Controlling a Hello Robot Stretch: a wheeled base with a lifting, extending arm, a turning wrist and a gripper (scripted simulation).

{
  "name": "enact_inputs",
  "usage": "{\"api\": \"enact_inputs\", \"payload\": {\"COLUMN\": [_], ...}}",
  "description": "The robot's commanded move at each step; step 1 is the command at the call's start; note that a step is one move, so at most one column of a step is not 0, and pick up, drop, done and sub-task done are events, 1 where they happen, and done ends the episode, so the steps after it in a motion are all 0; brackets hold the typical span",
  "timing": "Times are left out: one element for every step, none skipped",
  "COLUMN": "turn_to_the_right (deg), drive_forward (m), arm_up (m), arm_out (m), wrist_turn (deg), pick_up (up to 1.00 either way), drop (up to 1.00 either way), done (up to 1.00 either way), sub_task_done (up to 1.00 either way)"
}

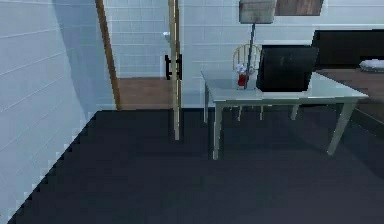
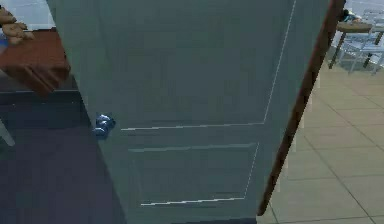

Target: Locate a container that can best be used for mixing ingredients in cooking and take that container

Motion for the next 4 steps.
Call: {"api": "enact_inputs", "payload": {"turn_to_the_right": [15.0,0.0,12.0,0.0], "drive_forward": [0.00,1.00,0.00,0.10], "arm_up": [0.00,0.00,0.00,0.00], "arm_out": [0.00,0.00,0.00,0.00], "wrist_turn": [0.0,0.0,0.0,0.0], "pick_up": [0.00,0.00,0.00,0.00], "drop": [0.00,0.00,0.00,0.00], "done": [0.00,0.00,0.00,0.00], "sub_task_done": [0.00,0.00,0.00,0.00]}}
